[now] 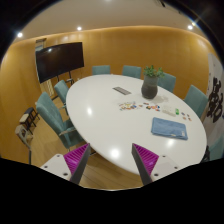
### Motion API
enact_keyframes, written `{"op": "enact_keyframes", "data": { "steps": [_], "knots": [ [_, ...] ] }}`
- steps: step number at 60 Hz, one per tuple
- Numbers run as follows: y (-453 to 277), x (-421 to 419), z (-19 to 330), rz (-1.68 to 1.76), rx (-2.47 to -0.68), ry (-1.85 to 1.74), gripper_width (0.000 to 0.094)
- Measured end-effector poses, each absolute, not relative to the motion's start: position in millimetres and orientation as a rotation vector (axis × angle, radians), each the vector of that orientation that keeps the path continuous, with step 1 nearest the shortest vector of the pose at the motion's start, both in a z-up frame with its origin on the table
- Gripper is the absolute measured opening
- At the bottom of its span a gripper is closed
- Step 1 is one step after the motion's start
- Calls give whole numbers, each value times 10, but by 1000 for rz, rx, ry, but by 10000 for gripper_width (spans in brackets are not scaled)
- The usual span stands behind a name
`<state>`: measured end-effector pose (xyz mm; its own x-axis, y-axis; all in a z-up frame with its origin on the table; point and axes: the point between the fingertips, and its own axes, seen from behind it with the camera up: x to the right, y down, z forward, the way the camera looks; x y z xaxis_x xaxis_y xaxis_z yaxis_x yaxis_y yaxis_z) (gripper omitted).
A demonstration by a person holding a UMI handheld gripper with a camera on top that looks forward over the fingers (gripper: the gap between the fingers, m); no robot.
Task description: Fold towel
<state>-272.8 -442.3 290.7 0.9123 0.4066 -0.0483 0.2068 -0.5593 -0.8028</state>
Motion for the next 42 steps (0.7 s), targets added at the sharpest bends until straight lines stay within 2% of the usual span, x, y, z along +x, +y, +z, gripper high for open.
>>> {"op": "enact_keyframes", "data": {
  "steps": [8, 11, 21, 42],
  "knots": [
    [-4357, -2580, 2655, 279, -2238, -421, 872],
    [-4149, -2450, 2381, 271, -2261, -413, 872],
    [-3570, -1914, 1771, 207, -2333, -344, 873],
    [-888, -1119, 693, 63, -2255, -154, 861]
  ]
}}
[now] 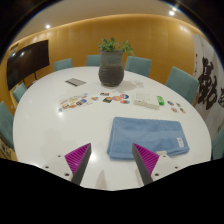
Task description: Fold towel
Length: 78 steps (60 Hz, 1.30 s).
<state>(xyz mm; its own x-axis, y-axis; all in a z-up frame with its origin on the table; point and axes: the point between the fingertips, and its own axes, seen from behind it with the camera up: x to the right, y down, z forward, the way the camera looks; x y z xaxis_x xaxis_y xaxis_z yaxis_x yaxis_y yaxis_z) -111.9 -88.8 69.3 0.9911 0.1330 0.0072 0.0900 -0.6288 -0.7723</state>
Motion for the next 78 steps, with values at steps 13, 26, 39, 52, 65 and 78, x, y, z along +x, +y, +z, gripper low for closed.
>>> {"op": "enact_keyframes", "data": {
  "steps": [13, 26, 39, 52, 65, 78],
  "knots": [
    [52, -1143, 26, 58, -2294, -74, 858],
    [342, -1041, -86, -110, -2228, -146, 322],
    [343, -1032, -74, -100, -2273, -128, 65],
    [18, -1883, 658, 354, -2241, -44, 63],
    [155, -1305, 1218, 384, -2142, 93, 65],
    [168, 207, 329, 10, -2279, 173, 325]
  ]
}}
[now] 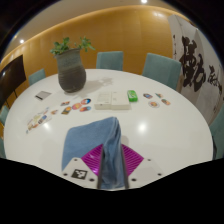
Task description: Fold towel
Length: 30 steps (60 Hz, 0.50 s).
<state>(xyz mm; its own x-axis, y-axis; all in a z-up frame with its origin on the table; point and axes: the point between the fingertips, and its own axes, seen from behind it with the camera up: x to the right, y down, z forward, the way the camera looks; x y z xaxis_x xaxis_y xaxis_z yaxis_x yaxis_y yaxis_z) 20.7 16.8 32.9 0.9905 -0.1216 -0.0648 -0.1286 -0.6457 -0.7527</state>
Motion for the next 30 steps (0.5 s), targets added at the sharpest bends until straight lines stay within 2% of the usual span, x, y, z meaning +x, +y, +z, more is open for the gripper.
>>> {"op": "enact_keyframes", "data": {
  "steps": [5, 6, 10, 30],
  "knots": [
    [20, 563, 312, -84, -2290, 182, 840],
    [-11, 594, 350, -89, -2283, 184, 886],
    [-184, 666, 548, -100, -2251, 192, 848],
    [-1762, 31, 1579, -96, -2205, 140, 858]
  ]
}}
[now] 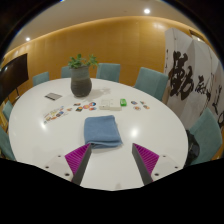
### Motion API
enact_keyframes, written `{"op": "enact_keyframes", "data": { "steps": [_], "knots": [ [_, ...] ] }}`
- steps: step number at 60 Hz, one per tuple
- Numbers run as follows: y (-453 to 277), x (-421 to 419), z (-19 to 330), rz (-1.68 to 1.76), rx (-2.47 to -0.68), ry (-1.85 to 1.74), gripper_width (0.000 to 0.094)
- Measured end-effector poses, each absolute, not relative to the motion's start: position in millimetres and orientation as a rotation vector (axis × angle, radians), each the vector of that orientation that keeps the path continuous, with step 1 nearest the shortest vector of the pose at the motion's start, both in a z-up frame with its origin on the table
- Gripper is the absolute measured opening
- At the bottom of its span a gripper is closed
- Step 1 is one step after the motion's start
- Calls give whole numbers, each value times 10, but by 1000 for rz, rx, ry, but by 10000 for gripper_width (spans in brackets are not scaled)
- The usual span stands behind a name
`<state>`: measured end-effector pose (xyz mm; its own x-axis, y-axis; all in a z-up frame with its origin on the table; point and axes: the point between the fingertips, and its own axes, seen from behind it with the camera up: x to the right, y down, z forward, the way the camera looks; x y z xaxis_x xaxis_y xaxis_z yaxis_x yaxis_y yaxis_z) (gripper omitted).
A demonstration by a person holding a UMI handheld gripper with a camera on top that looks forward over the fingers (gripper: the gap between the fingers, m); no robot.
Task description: Fold towel
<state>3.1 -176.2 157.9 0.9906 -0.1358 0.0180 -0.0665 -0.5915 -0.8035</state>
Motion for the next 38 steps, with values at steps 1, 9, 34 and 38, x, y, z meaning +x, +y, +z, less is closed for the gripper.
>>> {"op": "enact_keyframes", "data": {
  "steps": [1, 9, 34, 38],
  "knots": [
    [-1858, -12, 1628, -98, -2202, 138, 860],
    [-2607, -320, 1924, -123, -2192, 121, 870],
    [-3705, -771, 2351, -185, -2170, 56, 871],
    [-3723, -795, 2419, -191, -2155, 52, 868]
  ]
}}
